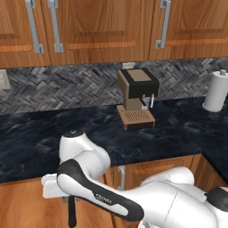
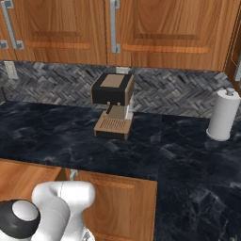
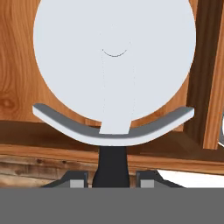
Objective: Take the pizza cutter from the drawer on the left and place it on the dining counter for cutting.
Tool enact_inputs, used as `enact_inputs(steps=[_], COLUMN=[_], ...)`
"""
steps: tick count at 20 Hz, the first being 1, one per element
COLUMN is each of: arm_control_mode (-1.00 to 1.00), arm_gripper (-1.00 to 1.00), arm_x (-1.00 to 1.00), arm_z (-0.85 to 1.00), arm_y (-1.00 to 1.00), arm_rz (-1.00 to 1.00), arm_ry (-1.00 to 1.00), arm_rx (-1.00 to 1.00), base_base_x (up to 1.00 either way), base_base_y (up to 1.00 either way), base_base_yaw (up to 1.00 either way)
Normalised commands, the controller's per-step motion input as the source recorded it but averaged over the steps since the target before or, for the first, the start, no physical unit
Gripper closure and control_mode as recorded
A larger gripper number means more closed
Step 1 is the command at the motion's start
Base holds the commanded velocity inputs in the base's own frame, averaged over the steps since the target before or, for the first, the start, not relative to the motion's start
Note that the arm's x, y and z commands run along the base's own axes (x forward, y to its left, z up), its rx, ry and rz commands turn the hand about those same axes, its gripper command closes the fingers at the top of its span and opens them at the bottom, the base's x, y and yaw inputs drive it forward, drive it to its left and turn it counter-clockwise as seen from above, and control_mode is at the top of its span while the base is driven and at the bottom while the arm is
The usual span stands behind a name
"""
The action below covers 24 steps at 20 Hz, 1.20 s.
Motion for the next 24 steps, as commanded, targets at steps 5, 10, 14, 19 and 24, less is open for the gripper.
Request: enact_inputs(steps=[5, 10, 14, 19, 24], arm_control_mode=[-1.00, -1.00, -1.00, -1.00, -1.00], arm_gripper=[1.00, 1.00, 1.00, 1.00, 1.00], arm_x=[0.00, -0.01, -0.06, -0.12, -0.04], arm_z=[0.50, 0.44, 0.36, 0.29, 0.24], arm_y=[-0.57, -0.65, -0.65, -0.68, -0.72], arm_rz=[0.00, 0.00, 0.00, 0.00, 0.00], arm_ry=[0.00, 0.00, 0.00, 0.00, 0.00], arm_rx=[0.00, 0.00, 0.00, 0.00, 0.00], base_base_x=[0.00, 0.00, 0.00, 0.00, 0.00], base_base_y=[0.00, 0.00, 0.00, 0.00, 0.00], base_base_yaw=[0.00, 0.00, 0.00, 0.00, 0.00])
